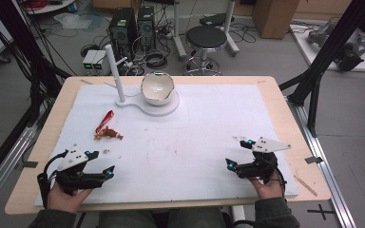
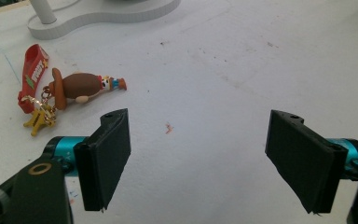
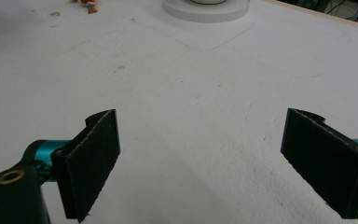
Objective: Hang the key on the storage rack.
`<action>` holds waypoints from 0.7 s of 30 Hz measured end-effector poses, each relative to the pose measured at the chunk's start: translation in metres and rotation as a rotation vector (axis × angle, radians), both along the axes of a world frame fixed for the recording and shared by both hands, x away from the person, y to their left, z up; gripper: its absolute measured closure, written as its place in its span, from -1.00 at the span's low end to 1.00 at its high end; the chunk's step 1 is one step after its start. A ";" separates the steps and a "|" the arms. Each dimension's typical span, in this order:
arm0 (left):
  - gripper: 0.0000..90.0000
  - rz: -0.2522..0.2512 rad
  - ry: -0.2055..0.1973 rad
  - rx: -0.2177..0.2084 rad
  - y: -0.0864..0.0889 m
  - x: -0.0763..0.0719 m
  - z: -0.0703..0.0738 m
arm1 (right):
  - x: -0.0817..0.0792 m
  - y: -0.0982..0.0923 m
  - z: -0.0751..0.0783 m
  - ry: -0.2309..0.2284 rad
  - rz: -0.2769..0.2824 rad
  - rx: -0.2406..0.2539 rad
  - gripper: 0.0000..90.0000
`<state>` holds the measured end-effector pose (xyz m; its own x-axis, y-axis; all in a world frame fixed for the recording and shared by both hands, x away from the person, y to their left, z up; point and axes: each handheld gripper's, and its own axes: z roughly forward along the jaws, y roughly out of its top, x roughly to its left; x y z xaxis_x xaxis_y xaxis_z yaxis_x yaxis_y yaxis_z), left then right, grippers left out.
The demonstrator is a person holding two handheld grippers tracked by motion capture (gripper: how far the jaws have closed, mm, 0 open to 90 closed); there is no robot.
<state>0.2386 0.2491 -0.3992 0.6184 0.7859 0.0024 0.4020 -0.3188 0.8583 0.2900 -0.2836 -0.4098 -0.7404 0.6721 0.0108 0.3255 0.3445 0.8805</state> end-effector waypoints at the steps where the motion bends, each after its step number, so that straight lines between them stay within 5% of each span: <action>1: -0.50 0.002 0.002 -0.005 0.000 0.000 0.000 | 0.000 0.000 0.000 0.000 0.000 0.000 -0.77; 21: -0.50 -0.003 -0.002 -0.010 0.003 0.000 -0.001 | 0.003 0.005 0.000 -0.001 0.002 0.004 -0.77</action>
